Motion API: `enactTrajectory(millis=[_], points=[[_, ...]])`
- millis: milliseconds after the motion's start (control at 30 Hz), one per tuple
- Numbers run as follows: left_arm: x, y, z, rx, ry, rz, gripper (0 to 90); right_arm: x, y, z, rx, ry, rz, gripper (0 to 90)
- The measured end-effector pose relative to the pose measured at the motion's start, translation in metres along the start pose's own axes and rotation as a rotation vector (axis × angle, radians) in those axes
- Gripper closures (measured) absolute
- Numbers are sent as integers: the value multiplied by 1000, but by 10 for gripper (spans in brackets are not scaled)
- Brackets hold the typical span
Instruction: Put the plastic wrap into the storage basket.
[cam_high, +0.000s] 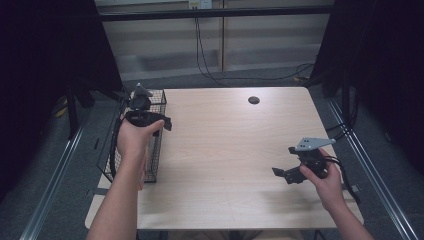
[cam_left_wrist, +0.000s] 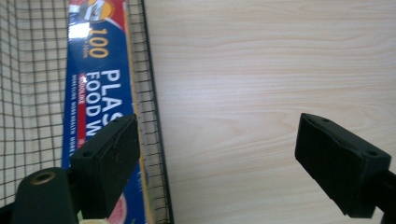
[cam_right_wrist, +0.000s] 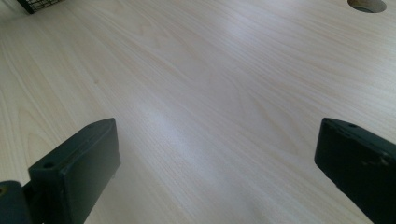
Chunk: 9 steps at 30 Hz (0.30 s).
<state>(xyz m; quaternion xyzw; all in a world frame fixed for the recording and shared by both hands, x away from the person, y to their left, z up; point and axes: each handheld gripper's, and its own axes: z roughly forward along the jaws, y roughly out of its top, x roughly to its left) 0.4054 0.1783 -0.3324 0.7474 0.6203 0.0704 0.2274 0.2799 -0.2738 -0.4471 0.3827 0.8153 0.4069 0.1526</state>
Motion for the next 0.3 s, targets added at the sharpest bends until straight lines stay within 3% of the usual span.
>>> enactTrajectory(millis=[300], points=[[-16, 1, 3, -17, -34, 44, 130, 0, 0, 0, 7, -6, -2, 0]])
